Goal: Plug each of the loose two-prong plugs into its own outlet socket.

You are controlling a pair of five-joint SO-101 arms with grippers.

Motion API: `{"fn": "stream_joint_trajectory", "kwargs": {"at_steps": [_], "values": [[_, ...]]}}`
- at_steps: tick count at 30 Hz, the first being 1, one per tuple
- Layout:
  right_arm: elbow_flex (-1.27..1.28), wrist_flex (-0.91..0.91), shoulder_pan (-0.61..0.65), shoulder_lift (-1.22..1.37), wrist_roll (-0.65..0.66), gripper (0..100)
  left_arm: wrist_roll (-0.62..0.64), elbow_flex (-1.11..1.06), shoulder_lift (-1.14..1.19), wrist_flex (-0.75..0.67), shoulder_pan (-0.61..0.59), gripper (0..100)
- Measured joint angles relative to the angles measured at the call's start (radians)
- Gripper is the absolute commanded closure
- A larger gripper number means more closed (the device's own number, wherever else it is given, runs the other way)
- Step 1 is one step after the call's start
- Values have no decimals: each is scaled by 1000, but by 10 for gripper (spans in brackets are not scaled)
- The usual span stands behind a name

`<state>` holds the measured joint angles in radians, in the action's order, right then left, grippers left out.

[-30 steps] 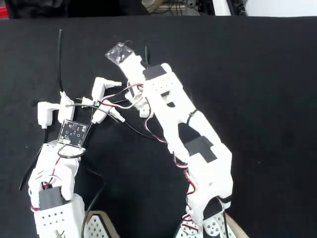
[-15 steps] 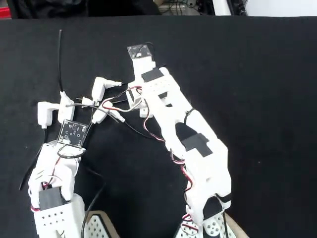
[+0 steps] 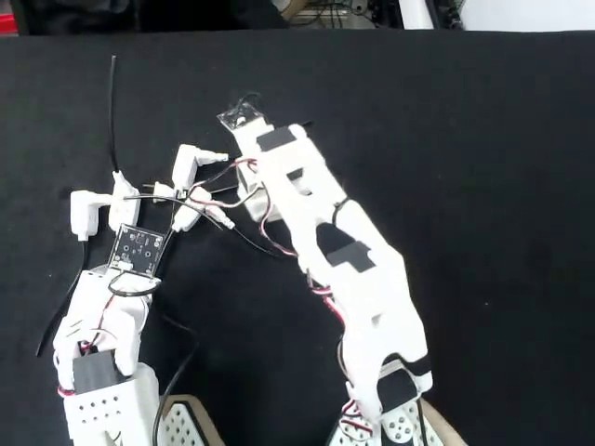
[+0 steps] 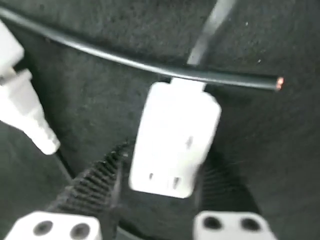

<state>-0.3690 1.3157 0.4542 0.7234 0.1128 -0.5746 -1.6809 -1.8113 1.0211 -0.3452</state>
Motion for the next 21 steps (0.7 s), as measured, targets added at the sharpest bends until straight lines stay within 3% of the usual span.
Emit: {"fn": "stream_joint_trajectory", "kwargs": {"at_steps": [9,21], "values": [[-26,192,-12,-80,155,987,0,0,0,0,0,852],[3,413,-11,-753,287,987,0,0,0,0,0,852]]}}
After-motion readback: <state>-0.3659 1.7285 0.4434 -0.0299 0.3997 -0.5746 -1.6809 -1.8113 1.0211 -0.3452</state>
